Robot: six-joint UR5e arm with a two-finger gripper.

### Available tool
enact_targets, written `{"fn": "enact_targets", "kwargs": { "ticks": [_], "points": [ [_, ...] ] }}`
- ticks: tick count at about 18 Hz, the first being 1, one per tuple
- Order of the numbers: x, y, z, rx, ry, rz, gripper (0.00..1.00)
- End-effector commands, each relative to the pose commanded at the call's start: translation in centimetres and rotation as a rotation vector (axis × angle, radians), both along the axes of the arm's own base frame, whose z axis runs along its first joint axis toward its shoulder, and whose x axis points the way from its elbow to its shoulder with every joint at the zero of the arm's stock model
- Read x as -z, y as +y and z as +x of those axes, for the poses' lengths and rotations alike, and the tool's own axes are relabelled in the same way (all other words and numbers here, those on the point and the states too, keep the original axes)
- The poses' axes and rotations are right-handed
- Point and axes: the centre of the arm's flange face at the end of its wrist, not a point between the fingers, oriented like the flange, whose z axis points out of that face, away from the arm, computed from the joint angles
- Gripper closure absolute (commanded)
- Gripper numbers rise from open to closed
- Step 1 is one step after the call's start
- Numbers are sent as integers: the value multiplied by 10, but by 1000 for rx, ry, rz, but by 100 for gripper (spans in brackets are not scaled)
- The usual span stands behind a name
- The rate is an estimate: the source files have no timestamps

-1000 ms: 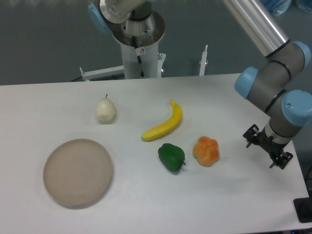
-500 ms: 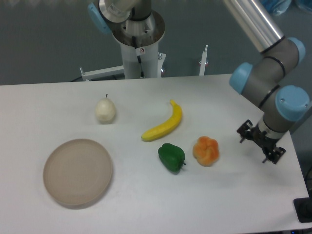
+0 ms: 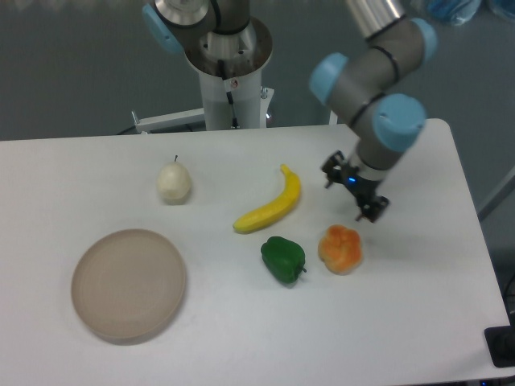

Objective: Pick up the banana from the table
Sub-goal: 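Move the open gripper over the yellow banana, then lower the gripper onto the banana and close it, then lift the held banana up and carry it past the orange fruit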

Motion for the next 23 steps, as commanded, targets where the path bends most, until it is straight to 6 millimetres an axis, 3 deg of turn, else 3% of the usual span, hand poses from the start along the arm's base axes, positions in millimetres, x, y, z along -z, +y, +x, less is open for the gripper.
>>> {"fn": "enact_targets", "kwargs": {
  "ticks": [2,7,11,12,13,15,19,21,23],
  "points": [
    [13,-2,21,-50,-17,18,0],
    [44,-17,43,-74,-14,18,0],
    [55,-10,52,-128,-13,10,0],
    [56,-9,52,-130,-15,7,5],
    [57,-9,52,-142,-17,4,20],
    [56,-10,52,-166,-16,2,35],
    [50,-7,48,-190,-4,9,76],
    [40,-6,43,-196,11,23,86],
    [18,0,31,-202,47,57,87]
  ]
}}
